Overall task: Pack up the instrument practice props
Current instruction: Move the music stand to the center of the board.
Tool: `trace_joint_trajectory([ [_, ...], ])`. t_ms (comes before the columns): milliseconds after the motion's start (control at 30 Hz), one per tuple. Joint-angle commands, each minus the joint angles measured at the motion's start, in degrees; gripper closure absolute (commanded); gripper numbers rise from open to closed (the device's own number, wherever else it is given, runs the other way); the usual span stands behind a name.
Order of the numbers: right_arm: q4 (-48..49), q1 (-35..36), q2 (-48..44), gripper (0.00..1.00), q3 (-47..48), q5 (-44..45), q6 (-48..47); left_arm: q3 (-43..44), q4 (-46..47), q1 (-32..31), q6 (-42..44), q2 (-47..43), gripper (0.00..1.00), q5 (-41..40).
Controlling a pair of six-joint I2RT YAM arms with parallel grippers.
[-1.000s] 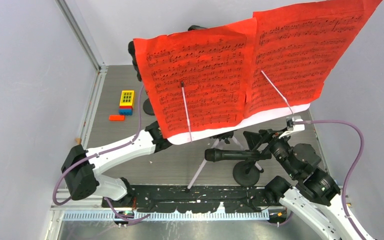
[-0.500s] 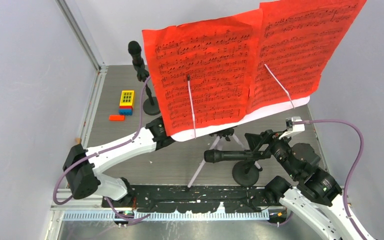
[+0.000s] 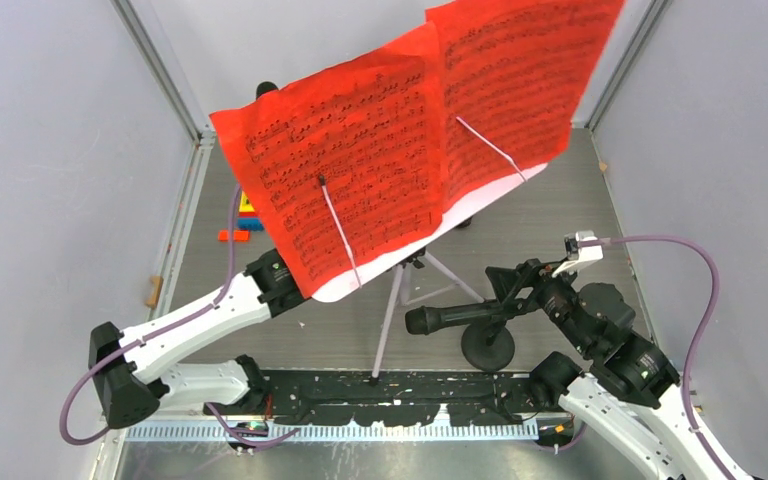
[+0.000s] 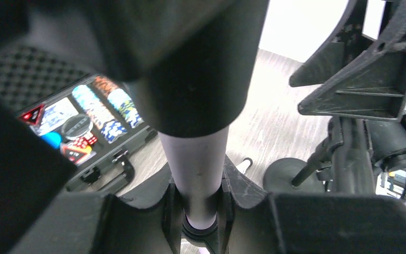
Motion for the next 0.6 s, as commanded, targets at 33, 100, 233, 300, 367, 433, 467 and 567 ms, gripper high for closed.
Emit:
trace_joint_trajectory([
  [33, 3.1, -0.1, 1.0, 0.22, -0.2, -1.1, -0.6, -1.1, 0.3, 2.2, 5.8, -3.7, 1.0, -6.4],
  [100, 3.1, -0.2, 0.9, 0.22, -0.2, -1.1, -0.8, -1.7, 1.0, 4.0, 5.0, -3.7, 1.0, -5.6],
  [233, 2.9, -0.1, 0.5, 0.23, 0.1, -1.3, -1.2, -1.0, 1.8, 7.2, 4.5, -2.8, 1.0, -3.0],
  [300, 2.6, -0.1, 0.4, 0.23, 0.4, -1.2, -1.5, 0.1, 1.8, 8.5, 4.9, -1.8, 1.0, -2.1],
  [367, 2.1, -0.2, 0.3, 0.23, 0.7, -0.8, -1.7, 1.0, 2.0, 9.5, 5.1, -0.8, 1.0, -1.1],
  [433, 1.8, -0.1, 0.4, 0.23, 0.9, -0.7, -1.9, 1.4, 3.0, 10.8, 5.2, 0.3, 1.0, -0.2],
  [467, 1.6, -0.1, 0.4, 0.23, 0.9, -0.7, -2.1, 1.5, 3.6, 11.4, 5.1, 0.8, 1.0, 0.2],
  [567, 1.5, -0.1, 0.2, 0.23, 1.1, -0.7, -2.2, 1.9, 4.9, 13.1, 5.5, 2.2, 1.0, 1.7],
])
